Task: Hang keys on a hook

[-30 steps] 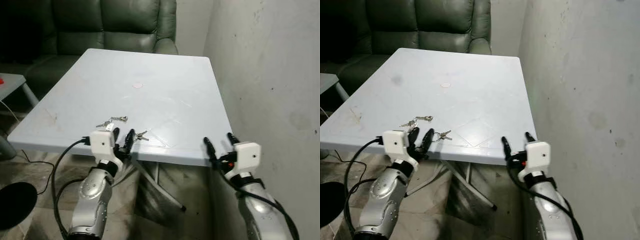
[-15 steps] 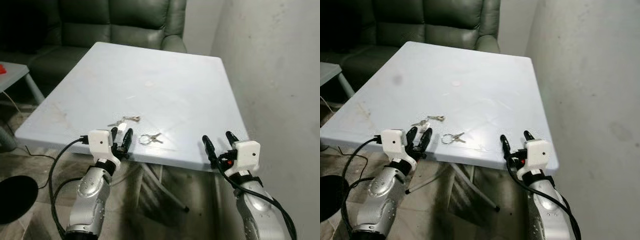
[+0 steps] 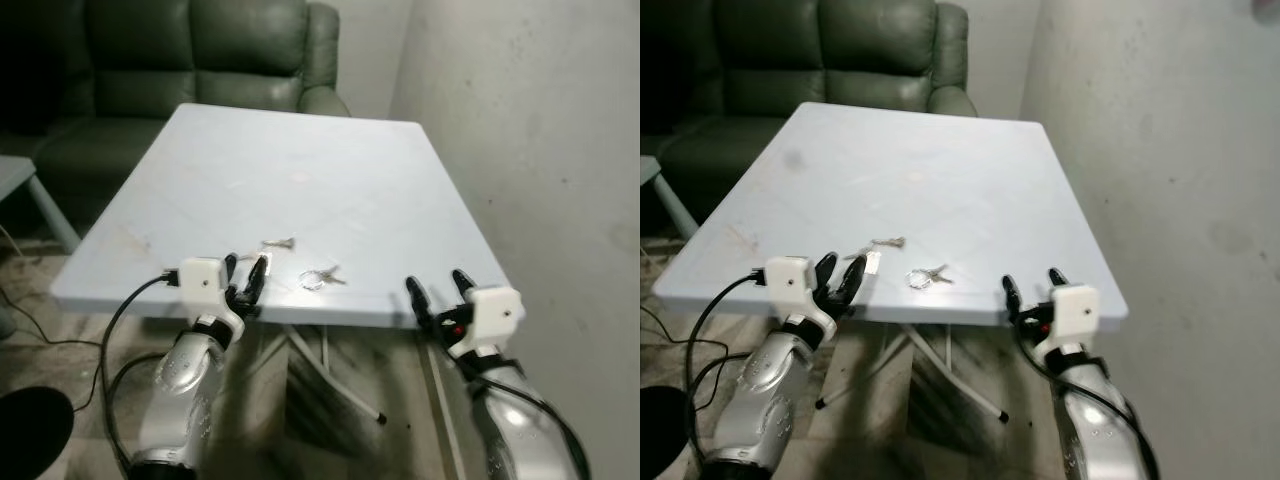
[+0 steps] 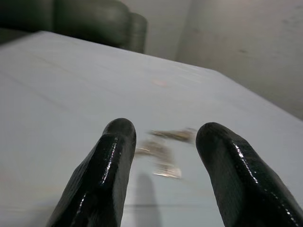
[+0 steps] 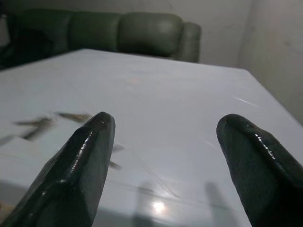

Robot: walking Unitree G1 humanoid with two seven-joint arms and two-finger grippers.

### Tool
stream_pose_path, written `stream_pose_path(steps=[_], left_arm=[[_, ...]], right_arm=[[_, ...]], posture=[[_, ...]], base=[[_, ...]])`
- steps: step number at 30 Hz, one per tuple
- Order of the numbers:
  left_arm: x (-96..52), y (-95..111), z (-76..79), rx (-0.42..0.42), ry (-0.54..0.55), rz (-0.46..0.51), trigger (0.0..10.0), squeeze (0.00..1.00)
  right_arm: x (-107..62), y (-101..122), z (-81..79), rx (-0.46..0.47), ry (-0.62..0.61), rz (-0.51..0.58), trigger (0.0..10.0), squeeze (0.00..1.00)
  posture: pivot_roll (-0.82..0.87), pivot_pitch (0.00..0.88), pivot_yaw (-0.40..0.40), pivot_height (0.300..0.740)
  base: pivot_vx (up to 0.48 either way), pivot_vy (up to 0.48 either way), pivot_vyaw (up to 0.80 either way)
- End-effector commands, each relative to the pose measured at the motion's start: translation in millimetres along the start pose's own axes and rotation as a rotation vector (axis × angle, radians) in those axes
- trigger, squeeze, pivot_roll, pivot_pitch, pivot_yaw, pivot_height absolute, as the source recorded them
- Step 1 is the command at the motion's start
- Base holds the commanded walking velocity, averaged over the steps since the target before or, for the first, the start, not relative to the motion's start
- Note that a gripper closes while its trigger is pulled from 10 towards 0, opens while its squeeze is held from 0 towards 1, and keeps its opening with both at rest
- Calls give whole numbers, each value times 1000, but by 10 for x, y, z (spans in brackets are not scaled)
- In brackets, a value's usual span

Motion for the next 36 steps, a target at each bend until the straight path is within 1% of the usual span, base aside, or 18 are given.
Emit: stream_pose_path(steps=[1, 4, 10, 29, 33, 36], left_arm=[[30, -1, 119, -4, -29, -3, 10000, 0], [20, -14, 87, 0, -28, -6, 10000, 0], [33, 4, 47, 2, -16, -2, 10000, 0], [50, -1, 76, 3, -22, -3, 10000, 0], [67, 3, 43, -2, -1, -8, 10000, 0], [80, 5, 52, -26, 3, -11, 10000, 0]], right_arm=[[-18, 32, 136, -17, -39, -2, 10000, 0], [-13, 34, 157, -18, -42, -4, 10000, 0], [-6, 34, 149, -21, -40, -7, 10000, 0], [14, 11, 111, -12, -30, -13, 10000, 0], [18, 4, 105, -8, -31, -15, 10000, 0], [20, -1, 104, -6, -33, -16, 10000, 0]], posture=[[-81, 0, -55, 740], [-80, 0, -57, 740], [-78, 0, -60, 740], [-78, 0, -57, 740], [-76, 0, -51, 740], [-76, 0, -49, 740]], base=[[0, 480, 0], [0, 480, 0], [0, 480, 0], [0, 480, 0], [0, 85, 0], [0, 0, 0]])
Point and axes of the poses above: a point about 5 cm out from each wrist's last joint towards the gripper, its own x axis pointing out of the wrist towards the gripper, its own y axis along the axis of the wrist's last joint, z = x × y, the point moved 6 cm from there along x, pointing out of the wrist towards the gripper, and after that the axes turned 8 degrees about x, right-handed, at the moved point
